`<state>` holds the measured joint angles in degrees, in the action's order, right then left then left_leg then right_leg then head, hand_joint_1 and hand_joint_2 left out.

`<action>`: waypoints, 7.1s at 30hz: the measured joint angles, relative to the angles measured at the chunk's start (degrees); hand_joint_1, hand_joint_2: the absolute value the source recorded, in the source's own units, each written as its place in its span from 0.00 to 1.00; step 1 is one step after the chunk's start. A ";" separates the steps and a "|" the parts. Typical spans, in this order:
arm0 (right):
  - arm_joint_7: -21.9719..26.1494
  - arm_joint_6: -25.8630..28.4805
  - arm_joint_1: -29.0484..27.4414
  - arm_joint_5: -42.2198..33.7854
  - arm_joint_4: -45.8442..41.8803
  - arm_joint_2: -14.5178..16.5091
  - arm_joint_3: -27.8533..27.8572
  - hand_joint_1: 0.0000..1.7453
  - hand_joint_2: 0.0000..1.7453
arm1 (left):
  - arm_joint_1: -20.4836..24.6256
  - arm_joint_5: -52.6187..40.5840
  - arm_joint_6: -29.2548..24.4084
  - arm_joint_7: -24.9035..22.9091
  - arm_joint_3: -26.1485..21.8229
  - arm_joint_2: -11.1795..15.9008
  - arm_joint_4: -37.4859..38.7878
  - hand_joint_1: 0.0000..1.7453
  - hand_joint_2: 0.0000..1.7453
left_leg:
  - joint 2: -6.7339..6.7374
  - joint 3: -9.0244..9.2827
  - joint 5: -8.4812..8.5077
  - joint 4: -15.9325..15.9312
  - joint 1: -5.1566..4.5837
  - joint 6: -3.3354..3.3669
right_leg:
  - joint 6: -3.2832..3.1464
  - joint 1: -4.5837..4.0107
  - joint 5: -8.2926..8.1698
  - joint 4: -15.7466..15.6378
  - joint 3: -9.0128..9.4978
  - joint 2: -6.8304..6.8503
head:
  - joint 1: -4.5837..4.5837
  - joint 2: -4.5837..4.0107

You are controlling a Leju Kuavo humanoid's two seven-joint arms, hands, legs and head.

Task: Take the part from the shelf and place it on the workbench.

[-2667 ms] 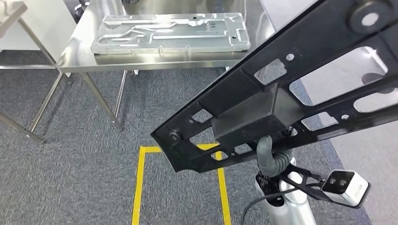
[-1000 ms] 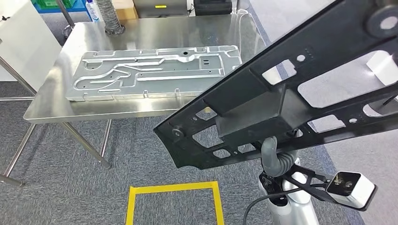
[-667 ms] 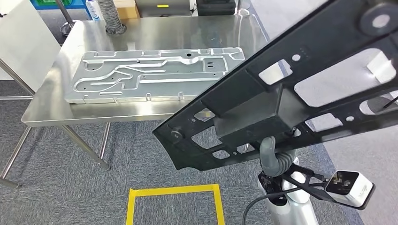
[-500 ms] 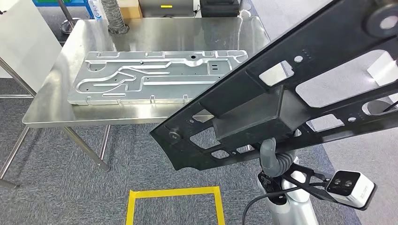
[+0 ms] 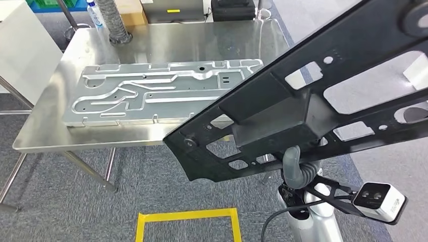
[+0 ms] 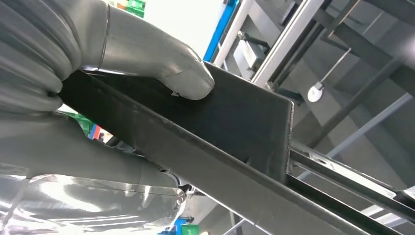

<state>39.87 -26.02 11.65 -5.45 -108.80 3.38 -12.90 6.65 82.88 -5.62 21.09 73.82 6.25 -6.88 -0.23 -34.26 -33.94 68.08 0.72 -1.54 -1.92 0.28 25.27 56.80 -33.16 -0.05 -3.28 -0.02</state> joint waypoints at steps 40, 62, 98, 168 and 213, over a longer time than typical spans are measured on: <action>-0.22 25.78 17.13 16.69 26.56 -1.48 8.67 1.00 1.00 | 0.18 0.00 0.11 1.75 0.01 0.09 0.00 0.00 1.00 | 0.11 -1.89 11.62 -9.22 0.00 0.77 | 0.61 0.00 1.78 0.83 1.63 -0.76 | 0.01 0.00; -31.91 27.53 49.89 90.91 81.04 11.37 -24.74 1.00 1.00 | 4.05 0.00 0.46 -0.07 4.65 -0.82 -0.01 0.00 1.00 | 0.00 -5.22 4.31 0.44 0.55 -0.86 | 0.16 0.29 -0.30 1.77 -2.05 0.03 | -0.01 0.00; -25.28 46.03 42.36 84.71 90.21 8.55 -26.95 0.00 0.00 | 4.62 0.00 -2.19 5.08 7.07 -1.44 -0.02 0.00 0.00 | 0.01 -4.10 7.87 -2.51 0.59 -0.83 | 0.31 0.03 -0.86 1.26 -1.70 -0.27 | 0.00 0.00; -16.57 53.36 -12.35 78.55 73.56 -5.36 82.29 0.00 0.00 | -1.39 0.00 3.20 8.01 -2.85 -3.40 -0.02 0.00 0.00 | 0.89 7.16 6.49 -13.60 -0.65 3.63 | 3.37 0.45 1.32 5.40 -5.82 -0.02 | 0.01 0.00; -38.13 29.53 -6.81 87.59 97.38 4.41 81.37 0.00 0.00 | -0.62 -0.26 2.67 4.94 4.27 -1.80 0.00 0.00 0.00 | 1.04 -3.18 8.34 -7.31 -0.52 0.61 | 0.63 0.23 4.08 -1.25 6.39 0.52 | 0.01 0.00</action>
<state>1.74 3.51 4.83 82.14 -11.42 7.80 68.47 6.03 82.62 -2.95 26.03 78.09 4.45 -6.89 0.80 -37.45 -25.61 60.77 0.20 -0.93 -1.29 0.51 29.34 55.55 -26.76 0.48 -3.27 -0.02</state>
